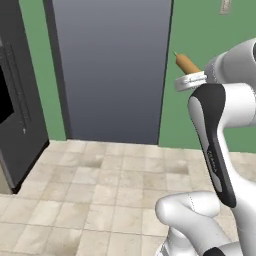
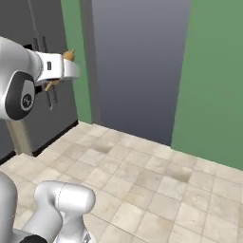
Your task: Open the cabinet, retrieve the rolling pin, and place it next to the meat on the cutting board to prepare for tenderizing.
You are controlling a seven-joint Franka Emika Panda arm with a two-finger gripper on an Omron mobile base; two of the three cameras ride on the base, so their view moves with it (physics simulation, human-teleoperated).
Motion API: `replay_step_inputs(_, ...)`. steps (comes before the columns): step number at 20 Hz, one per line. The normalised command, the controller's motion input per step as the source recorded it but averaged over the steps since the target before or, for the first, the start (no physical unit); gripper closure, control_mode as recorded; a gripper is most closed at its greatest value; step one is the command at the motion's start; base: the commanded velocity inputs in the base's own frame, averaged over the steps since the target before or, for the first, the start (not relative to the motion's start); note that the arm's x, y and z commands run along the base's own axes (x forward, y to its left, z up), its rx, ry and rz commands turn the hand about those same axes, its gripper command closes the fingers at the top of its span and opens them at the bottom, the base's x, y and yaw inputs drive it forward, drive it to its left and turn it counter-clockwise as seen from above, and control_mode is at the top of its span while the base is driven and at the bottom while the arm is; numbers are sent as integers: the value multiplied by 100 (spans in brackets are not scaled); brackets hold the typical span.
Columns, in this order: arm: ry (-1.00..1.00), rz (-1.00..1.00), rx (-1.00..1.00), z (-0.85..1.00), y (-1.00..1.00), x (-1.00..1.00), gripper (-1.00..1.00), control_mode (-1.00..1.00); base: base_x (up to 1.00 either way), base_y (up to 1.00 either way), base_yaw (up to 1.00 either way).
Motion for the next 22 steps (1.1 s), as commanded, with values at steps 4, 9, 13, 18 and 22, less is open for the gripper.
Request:
replay_step_inputs(4, 0, 0, 0, 0, 0, 0, 100, 100, -62, 23, -59)
replay_step_inputs(9, 0, 0, 0, 0, 0, 0, 100, 100, -62, 22, -59)
replay_step_inputs(13, 0, 0, 0, 0, 0, 0, 100, 100, -61, 22, -59)
replay_step_inputs(18, 0, 0, 0, 0, 0, 0, 100, 100, -55, 22, -60)
replay_step_inputs(22, 0, 0, 0, 0, 0, 0, 100, 100, -50, 22, -60)
